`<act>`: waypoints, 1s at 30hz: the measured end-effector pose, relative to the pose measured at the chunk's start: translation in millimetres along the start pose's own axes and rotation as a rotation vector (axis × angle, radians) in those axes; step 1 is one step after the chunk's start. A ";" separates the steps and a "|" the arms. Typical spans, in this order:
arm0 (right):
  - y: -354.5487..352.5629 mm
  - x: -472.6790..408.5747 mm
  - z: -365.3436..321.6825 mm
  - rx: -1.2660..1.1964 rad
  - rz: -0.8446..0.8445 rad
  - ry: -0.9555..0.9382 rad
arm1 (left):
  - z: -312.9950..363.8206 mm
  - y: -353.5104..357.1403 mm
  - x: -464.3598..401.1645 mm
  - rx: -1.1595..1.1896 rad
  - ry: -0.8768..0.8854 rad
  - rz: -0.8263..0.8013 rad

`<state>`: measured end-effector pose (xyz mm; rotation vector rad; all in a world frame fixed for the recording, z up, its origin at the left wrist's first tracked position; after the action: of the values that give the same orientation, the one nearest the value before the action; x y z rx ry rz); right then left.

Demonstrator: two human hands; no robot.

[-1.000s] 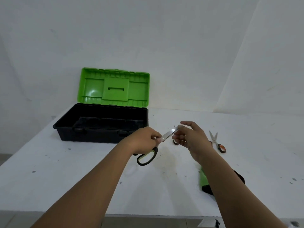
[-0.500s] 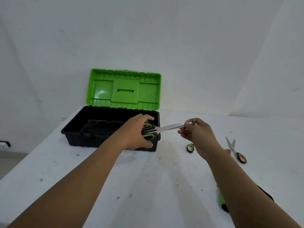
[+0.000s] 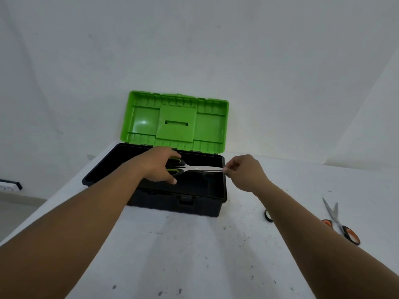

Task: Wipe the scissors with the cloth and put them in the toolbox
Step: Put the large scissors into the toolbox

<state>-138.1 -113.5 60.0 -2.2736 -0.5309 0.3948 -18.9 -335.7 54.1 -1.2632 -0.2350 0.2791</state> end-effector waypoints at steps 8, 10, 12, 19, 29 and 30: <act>55.7 -36.4 -55.9 0.686 -0.098 -0.256 | -42.5 15.2 -36.6 -0.122 -0.054 -0.072; 61.8 -42.4 -55.8 0.700 -0.101 -0.254 | -44.5 20.6 -43.3 -0.165 -0.054 -0.089; 65.3 -43.9 -53.2 0.646 -0.118 -0.239 | -43.7 26.7 -50.0 -0.216 -0.050 -0.104; 64.4 -5.8 -42.8 0.445 -0.138 -0.226 | -49.9 42.5 -64.5 -0.229 -0.109 -0.121; 81.3 58.6 -36.2 0.313 -0.032 -0.445 | -64.6 51.3 -59.7 -0.149 -0.124 -0.044; 83.6 60.5 -34.4 0.325 -0.015 -0.453 | -65.1 51.8 -58.5 -0.151 -0.124 -0.044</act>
<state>-49.8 -157.5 14.4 -1.8663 -0.6537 0.9302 -56.8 -399.5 -15.4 -1.3894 -0.3955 0.3061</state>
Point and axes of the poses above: each hand's wrist, its own x-axis away from the middle knuckle, its own y-axis out of the palm, z = x × y, the point moved 9 cm from there along -x, towards the middle knuckle, and after that the axes turned 4 degrees about z, right-handed, at the moved point
